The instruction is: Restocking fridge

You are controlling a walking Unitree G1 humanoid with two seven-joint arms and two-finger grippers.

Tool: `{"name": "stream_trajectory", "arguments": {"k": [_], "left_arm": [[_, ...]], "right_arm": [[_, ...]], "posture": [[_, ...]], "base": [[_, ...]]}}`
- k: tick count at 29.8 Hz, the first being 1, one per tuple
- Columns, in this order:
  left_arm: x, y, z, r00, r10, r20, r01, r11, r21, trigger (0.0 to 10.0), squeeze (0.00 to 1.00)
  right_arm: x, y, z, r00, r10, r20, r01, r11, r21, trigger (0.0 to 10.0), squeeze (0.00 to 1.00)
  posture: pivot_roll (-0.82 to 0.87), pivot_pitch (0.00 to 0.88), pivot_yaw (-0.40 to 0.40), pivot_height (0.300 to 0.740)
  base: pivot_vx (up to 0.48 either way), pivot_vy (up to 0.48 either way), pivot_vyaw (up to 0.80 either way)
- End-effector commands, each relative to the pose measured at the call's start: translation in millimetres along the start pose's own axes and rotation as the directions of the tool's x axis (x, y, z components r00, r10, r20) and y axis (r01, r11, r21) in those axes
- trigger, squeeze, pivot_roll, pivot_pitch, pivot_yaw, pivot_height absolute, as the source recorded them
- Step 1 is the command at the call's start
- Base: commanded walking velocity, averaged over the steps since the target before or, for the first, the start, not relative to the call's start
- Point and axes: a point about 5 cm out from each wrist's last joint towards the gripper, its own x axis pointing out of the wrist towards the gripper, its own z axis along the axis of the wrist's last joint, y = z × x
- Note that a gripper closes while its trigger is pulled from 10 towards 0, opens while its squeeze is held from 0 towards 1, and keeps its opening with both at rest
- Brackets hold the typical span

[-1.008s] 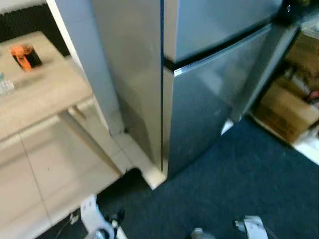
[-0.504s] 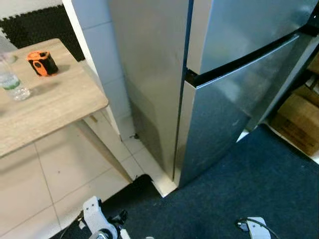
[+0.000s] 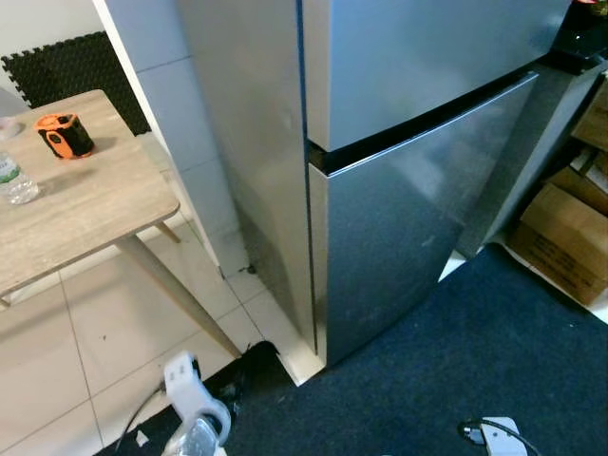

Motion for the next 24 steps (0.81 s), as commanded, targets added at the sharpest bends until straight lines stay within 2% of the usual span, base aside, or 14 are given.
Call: {"name": "stream_trajectory", "arguments": {"k": [1,5,6,8,9,12,13,15,16,18,19,20,21,24], "left_arm": [[0.9,0.0,7.4,0.999,-0.008,0.039,0.008,1.000,-0.015,10.0,0.00],[12.9,-21.4,42.0,0.979,-0.128,0.161,0.135,0.990,-0.035,10.0,0.00],[15.9,-29.5,52.8,0.965,-0.176,0.197,0.187,0.982,-0.038,10.0,0.54],[17.6,-34.7,59.6,0.954,-0.205,0.219,0.219,0.975,-0.039,10.0,0.54],[19.3,-41.5,67.4,0.937,-0.251,0.243,0.270,0.962,-0.046,10.0,1.00],[22.2,-57.7,82.6,0.892,-0.358,0.276,0.375,0.927,-0.010,10.0,1.00],[23.4,-78.2,99.6,0.819,-0.489,0.298,0.498,0.866,0.052,10.0,1.00],[23.4,-84.4,104.7,0.794,-0.527,0.303,0.533,0.843,0.071,10.0,1.00],[22.0,-102.4,117.3,0.711,-0.634,0.304,0.631,0.766,0.124,10.0,1.00],[21.5,-106.5,119.9,0.690,-0.658,0.302,0.652,0.746,0.136,10.0,1.00],[18.9,-124.6,131.4,0.602,-0.747,0.282,0.725,0.660,0.198,10.0,1.00],[18.9,-124.6,131.4,0.602,-0.747,0.282,0.725,0.660,0.198,10.0,1.00],[18.5,-142.0,142.2,0.577,-0.777,0.251,0.712,0.629,0.311,10.0,1.00],[17.4,-151.7,147.9,0.555,-0.799,0.230,0.708,0.599,0.374,10.0,1.00]], "right_arm": [[-0.2,3.8,-4.9,1.000,0.009,-0.017,-0.009,1.000,-0.004,10.0,0.00],[-0.3,3.7,-5.1,1.000,0.010,-0.017,-0.010,1.000,-0.007,10.0,0.00],[-0.3,3.9,-5.2,1.000,0.011,-0.018,-0.011,1.000,-0.008,10.0,0.00],[-0.3,4.0,-5.3,1.000,0.011,-0.018,-0.011,1.000,-0.009,10.0,0.00],[-0.3,4.2,-5.5,1.000,0.012,-0.018,-0.012,1.000,-0.010,10.0,0.00],[-0.4,4.9,-6.4,1.000,0.014,-0.019,-0.014,1.000,-0.010,10.0,0.00],[-0.7,5.7,-7.9,1.000,0.015,-0.018,-0.015,1.000,-0.005,10.0,0.00],[-0.8,5.9,-8.5,1.000,0.015,-0.018,-0.015,1.000,-0.002,10.0,0.00],[-1.3,6.1,-10.5,1.000,0.013,-0.019,-0.013,1.000,0.004,10.0,0.00],[-1.4,6.2,-10.9,1.000,0.012,-0.019,-0.012,1.000,0.006,10.0,0.00],[-1.9,6.1,-13.0,1.000,0.012,-0.021,-0.012,1.000,0.005,10.0,0.00],[-1.9,6.1,-13.0,1.000,0.012,-0.021,-0.012,1.000,0.005,10.0,0.00],[-2.4,5.7,-14.5,1.000,0.012,-0.022,-0.012,1.000,0.002,10.0,0.00],[-2.6,5.6,-15.3,1.000,0.012,-0.022,-0.012,1.000,0.002,10.0,0.00]], "posture": [[-0.03,0.046,0.014,0.740],[-0.03,0.048,0.015,0.740],[-0.03,0.053,0.015,0.740],[-0.03,0.053,0.015,0.740],[-0.03,0.059,0.017,0.740],[-0.04,0.072,0.023,0.740],[-0.04,0.081,0.028,0.740],[-0.04,0.081,0.028,0.740],[-0.04,0.092,0.031,0.740],[-0.04,0.092,0.031,0.740],[-0.05,0.108,0.033,0.740],[-0.05,0.108,0.033,0.740],[-0.05,0.117,0.035,0.740],[-0.05,0.124,0.036,0.740]], "base": [[0.000,0.000,0.00],[0.000,0.000,0.00],[0.000,0.000,0.00],[0.000,0.000,0.00],[0.000,0.000,0.00],[0.000,0.000,0.00],[0.000,0.000,0.00],[0.000,0.000,0.00],[0.000,0.000,0.00],[0.000,0.000,0.00],[0.000,0.000,0.00],[0.000,0.000,0.00],[0.000,0.000,0.00],[0.000,0.000,0.00]]}}
